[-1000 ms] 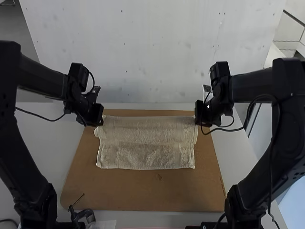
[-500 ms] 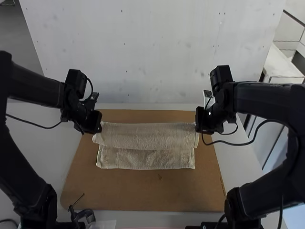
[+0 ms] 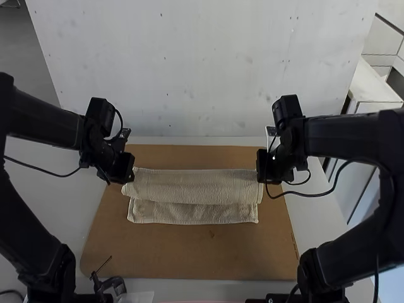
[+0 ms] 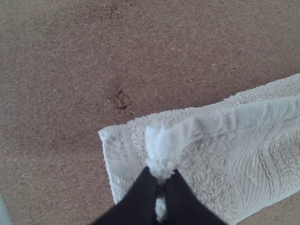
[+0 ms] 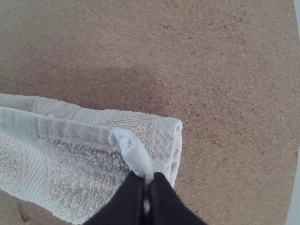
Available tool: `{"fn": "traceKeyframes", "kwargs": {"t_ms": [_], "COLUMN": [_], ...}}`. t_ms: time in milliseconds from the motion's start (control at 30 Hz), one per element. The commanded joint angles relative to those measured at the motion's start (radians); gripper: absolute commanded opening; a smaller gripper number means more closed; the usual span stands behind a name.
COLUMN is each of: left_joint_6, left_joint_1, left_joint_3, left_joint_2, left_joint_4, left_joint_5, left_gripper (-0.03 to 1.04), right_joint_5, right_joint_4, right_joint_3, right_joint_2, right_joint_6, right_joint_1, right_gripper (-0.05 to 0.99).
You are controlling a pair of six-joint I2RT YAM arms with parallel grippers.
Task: Fold the towel.
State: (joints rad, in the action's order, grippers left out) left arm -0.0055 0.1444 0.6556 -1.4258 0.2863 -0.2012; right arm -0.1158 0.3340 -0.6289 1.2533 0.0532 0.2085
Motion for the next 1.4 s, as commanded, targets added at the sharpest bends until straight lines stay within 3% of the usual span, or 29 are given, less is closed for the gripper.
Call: {"fn": "traceKeyframes", "kwargs": {"t_ms": [0,467,767,1367], "left_joint_6": [-0.008,-0.011,-0.007,-0.011], "left_joint_1": [-0.003,-0.012,-0.051,-0.055], "left_joint_3": [-0.013,-0.02,-0.011,0.015], "left_joint_2": [0.002,-0.096,-0.163,-0.214], "left_joint_4": [-0.006,-0.053,-0.062,-0.09], "left_joint_5": [0.031,0.032,0.04,0.049], "left_gripper": [0.02,0.02,0.02,0.02], "right_joint_5": [0.057,0.087,0.097,0.11], "right_joint_4": [-0.012,-0.053,-0.107,-0.19], "right_joint_3": [0.008,0.009,0.003,0.0], "right_joint_2": [0.04,0.138,0.219,0.296], "right_joint_6": [0.01,0.004,0.002,0.004], "right_joint_1": [0.009,0.019,0.015,0.014], "right_gripper": [0.02,0.02,0.02,0.02]}}
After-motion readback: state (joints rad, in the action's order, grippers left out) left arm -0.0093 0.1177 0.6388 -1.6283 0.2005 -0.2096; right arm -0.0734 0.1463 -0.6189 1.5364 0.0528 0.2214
